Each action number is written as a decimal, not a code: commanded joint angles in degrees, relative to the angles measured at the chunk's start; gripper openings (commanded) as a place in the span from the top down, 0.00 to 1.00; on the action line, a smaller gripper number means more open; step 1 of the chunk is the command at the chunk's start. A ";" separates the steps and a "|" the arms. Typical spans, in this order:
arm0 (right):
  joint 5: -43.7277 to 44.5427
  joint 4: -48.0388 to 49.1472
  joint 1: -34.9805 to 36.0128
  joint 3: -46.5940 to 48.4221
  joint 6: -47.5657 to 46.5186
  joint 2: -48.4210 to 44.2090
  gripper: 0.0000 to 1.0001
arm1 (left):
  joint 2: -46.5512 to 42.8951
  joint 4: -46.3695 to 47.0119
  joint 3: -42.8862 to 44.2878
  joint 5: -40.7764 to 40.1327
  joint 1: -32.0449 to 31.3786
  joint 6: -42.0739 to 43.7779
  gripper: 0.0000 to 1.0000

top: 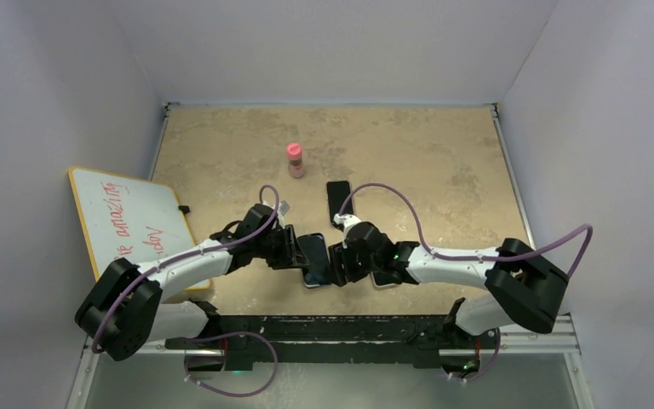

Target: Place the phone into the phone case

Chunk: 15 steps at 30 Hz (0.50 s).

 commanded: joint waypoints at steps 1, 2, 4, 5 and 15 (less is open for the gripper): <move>0.34 -0.93 0.06 2.22 -4.37 2.13 0.42 | -1.45 -1.73 2.65 -2.49 -0.14 1.59 0.68; 0.03 -0.51 0.05 2.09 -4.68 2.41 0.40 | -1.53 -2.07 2.73 -2.45 -0.03 1.96 0.67; -0.59 -0.17 0.02 2.18 -5.08 2.93 0.40 | -1.11 -3.05 3.20 -2.27 0.19 2.87 0.65; -0.82 -0.30 0.05 2.49 -5.41 3.31 0.40 | -0.86 -3.44 3.32 -2.26 0.28 3.25 0.64; -3.51 -0.39 0.36 3.54 -6.69 3.71 0.36 | 0.68 -2.48 2.75 -1.62 0.55 4.61 0.58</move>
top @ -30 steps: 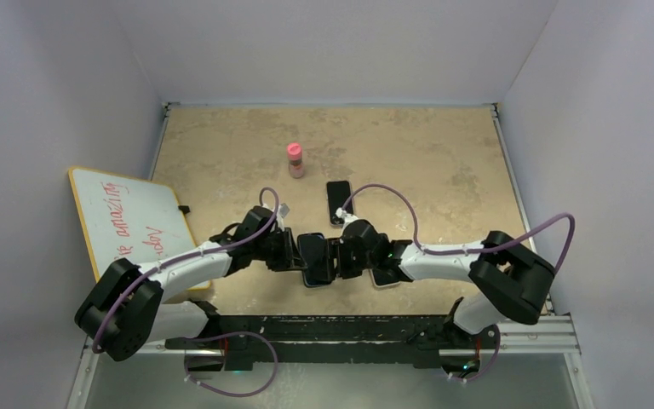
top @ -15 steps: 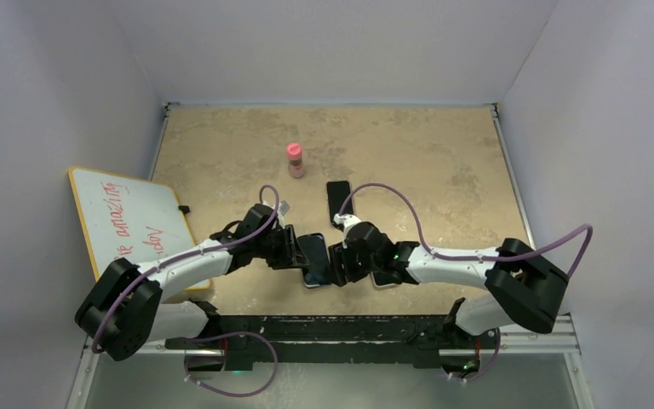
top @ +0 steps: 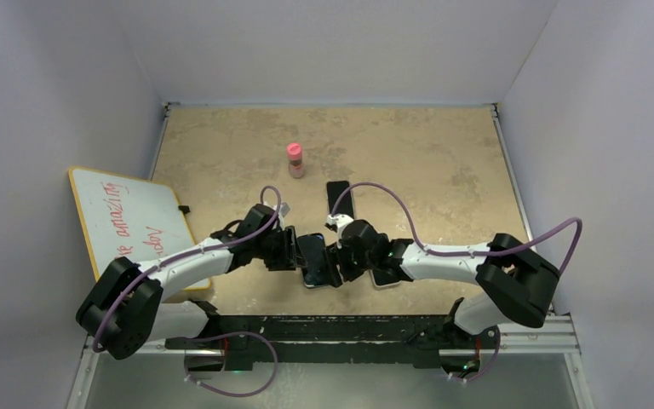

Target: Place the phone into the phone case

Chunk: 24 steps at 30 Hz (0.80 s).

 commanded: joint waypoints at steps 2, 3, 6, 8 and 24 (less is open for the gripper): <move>-2.14 -0.90 0.71 1.47 -2.53 -0.61 0.32 | 0.31 1.58 1.13 0.18 0.37 1.65 0.58; -1.71 -1.21 1.03 1.74 -2.76 -0.37 0.30 | 0.30 1.72 0.93 0.26 0.46 1.65 0.58; 0.86 -2.85 2.90 2.85 -3.61 0.86 0.30 | 0.30 1.87 0.77 -0.14 0.62 1.72 0.59; 2.89 -3.76 4.47 3.60 -4.01 1.28 0.30 | 0.38 1.98 0.72 0.07 0.88 1.79 0.59; 15.72 -3.83 8.94 4.40 -3.15 4.57 0.60 | -0.31 2.45 -0.32 2.57 1.69 1.21 0.58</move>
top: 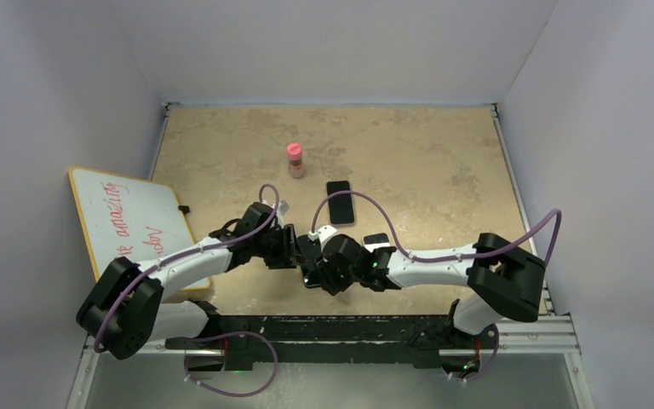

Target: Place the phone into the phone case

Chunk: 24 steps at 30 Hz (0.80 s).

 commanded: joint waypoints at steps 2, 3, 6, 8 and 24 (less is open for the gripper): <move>5.16 1.86 -0.08 -1.91 2.00 0.83 0.69 | -0.62 1.16 -0.24 0.82 0.39 0.88 0.58; 5.15 2.37 -0.08 -2.43 2.86 0.74 0.74 | -0.64 1.07 -0.27 0.70 0.37 0.98 0.58; 4.96 3.20 -0.08 -3.41 3.98 0.61 0.83 | -0.38 1.03 -0.32 0.27 0.36 1.27 0.58; 5.44 3.32 -0.08 -3.65 4.68 0.68 0.85 | 0.42 1.20 -0.31 0.35 0.32 1.49 0.58; 2.16 -1.45 -0.17 -2.47 11.03 -9.00 0.75 | 0.55 -1.26 1.64 3.19 3.62 4.15 0.64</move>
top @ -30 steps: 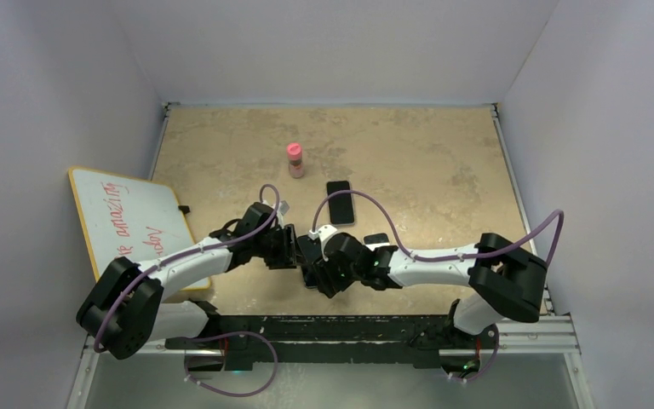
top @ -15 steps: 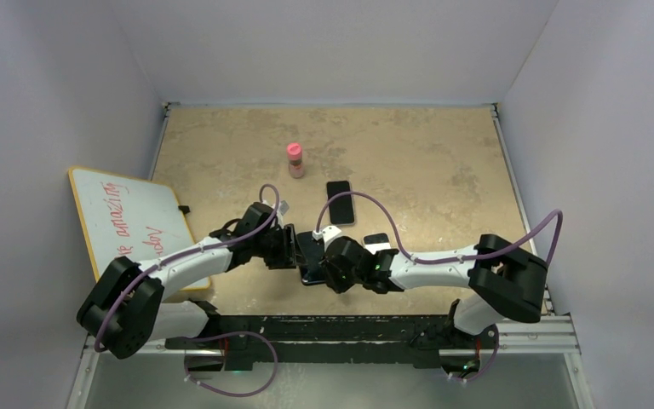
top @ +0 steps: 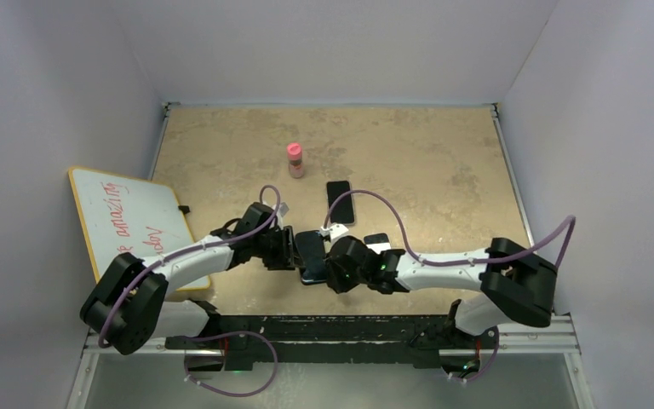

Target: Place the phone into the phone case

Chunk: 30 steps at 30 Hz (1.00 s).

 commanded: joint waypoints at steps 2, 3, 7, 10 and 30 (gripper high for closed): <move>0.10 -2.71 -0.32 1.07 3.39 -9.49 0.73 | -3.27 -1.39 2.06 6.05 6.18 3.64 0.64; 0.15 -2.76 -0.40 1.52 3.53 -10.25 0.73 | -4.39 -1.80 2.45 5.84 6.86 4.08 0.64; 0.67 -2.77 -0.41 3.51 3.55 -9.96 0.77 | -6.07 -3.82 4.14 4.73 7.33 5.58 0.63; 0.71 -0.78 -0.66 4.18 3.56 -8.36 0.80 | -5.99 -3.02 3.01 4.98 7.33 4.57 0.63; 0.34 0.46 -2.42 5.37 4.34 2.60 0.94 | -3.86 -0.06 -0.22 6.11 7.33 4.73 0.62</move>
